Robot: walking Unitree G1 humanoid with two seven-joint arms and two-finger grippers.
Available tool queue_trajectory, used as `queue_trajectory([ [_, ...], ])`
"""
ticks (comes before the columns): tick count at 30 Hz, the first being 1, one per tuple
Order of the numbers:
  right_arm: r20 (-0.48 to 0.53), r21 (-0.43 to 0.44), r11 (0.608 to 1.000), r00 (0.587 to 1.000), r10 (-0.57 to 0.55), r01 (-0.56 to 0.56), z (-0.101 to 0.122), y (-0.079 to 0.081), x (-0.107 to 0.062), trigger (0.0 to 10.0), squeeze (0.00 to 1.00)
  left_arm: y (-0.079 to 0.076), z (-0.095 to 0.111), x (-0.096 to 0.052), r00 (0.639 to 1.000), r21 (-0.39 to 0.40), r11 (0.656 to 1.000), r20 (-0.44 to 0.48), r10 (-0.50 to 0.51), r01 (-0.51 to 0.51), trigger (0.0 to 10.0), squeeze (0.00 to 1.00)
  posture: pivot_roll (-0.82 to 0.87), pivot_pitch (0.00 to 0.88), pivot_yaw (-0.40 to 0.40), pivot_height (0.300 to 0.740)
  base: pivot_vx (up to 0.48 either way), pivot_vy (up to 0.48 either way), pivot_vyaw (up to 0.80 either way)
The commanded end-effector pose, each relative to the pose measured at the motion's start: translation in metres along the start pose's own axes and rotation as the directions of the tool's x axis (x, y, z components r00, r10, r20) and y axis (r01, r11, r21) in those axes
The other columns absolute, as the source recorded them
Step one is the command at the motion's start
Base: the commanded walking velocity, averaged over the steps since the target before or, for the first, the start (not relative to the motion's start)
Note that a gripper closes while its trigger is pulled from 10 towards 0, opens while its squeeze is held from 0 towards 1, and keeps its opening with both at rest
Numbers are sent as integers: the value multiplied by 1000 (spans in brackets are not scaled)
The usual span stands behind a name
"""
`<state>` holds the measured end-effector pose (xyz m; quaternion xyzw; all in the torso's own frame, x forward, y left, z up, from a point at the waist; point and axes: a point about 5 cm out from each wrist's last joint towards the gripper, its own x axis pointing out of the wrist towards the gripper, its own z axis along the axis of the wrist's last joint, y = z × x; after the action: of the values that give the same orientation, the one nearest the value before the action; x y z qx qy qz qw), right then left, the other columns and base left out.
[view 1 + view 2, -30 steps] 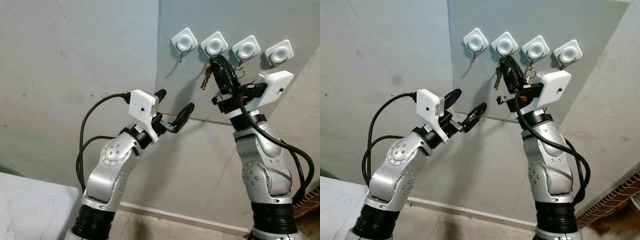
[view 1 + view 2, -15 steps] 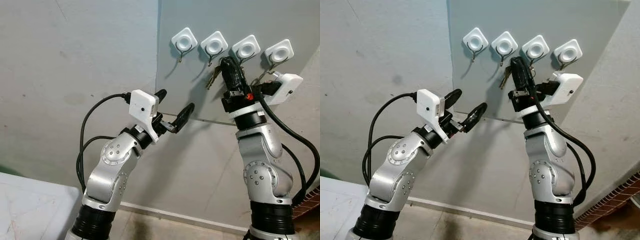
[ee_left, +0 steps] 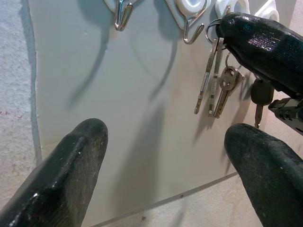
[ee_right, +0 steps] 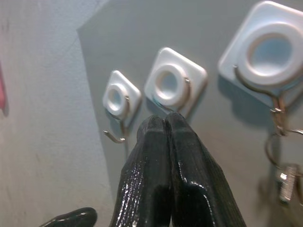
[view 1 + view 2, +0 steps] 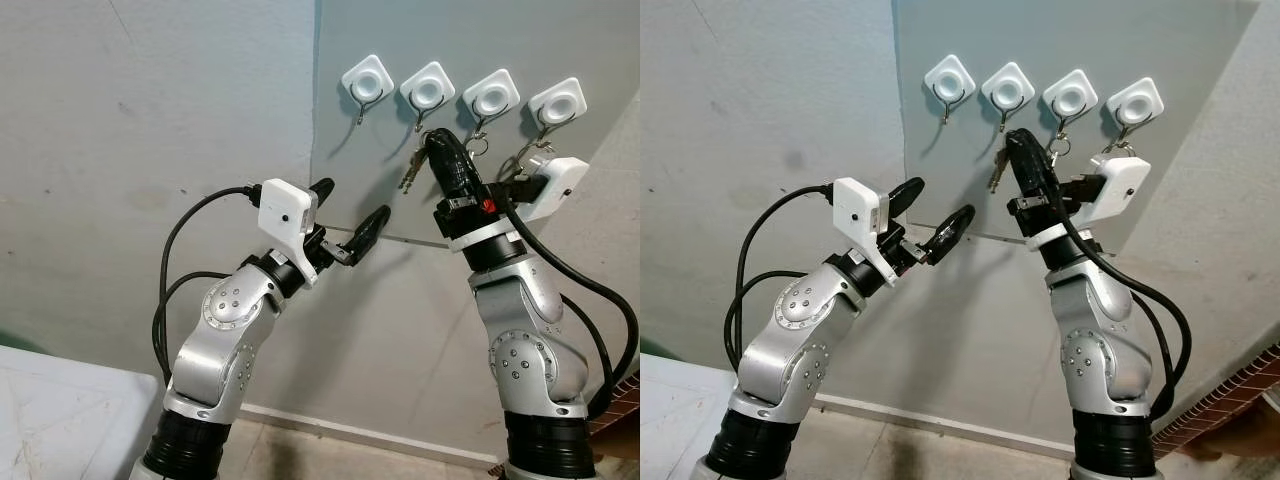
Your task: Hang keys on a hook
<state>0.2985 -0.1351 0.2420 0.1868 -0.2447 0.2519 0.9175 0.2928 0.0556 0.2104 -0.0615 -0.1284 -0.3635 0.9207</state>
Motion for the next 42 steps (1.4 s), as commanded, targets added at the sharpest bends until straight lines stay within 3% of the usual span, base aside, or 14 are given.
queue_trajectory([
  [1,15,5,1000,1000,26,-26,4,4,1,10000,0,-1,6,2,1000,8,1000,16,-6,6,10000,0,47,0,-4,740,0,0,0],
  [21,50,28,998,997,58,-59,10,10,15,10000,0,0,6,1,1000,8,1000,15,8,-8,10000,0,58,0,-14,740,0,0,0],
  [34,22,39,999,999,-23,23,5,2,17,10000,0,-2,6,0,1000,7,1000,17,1,-1,10000,0,58,0,-16,740,0,0,0],
  [42,-6,80,993,997,-82,82,-1,-5,9,10000,0,-2,6,1,1000,1,1000,21,-2,2,10000,0,55,0,-13,740,0,0,0],
])
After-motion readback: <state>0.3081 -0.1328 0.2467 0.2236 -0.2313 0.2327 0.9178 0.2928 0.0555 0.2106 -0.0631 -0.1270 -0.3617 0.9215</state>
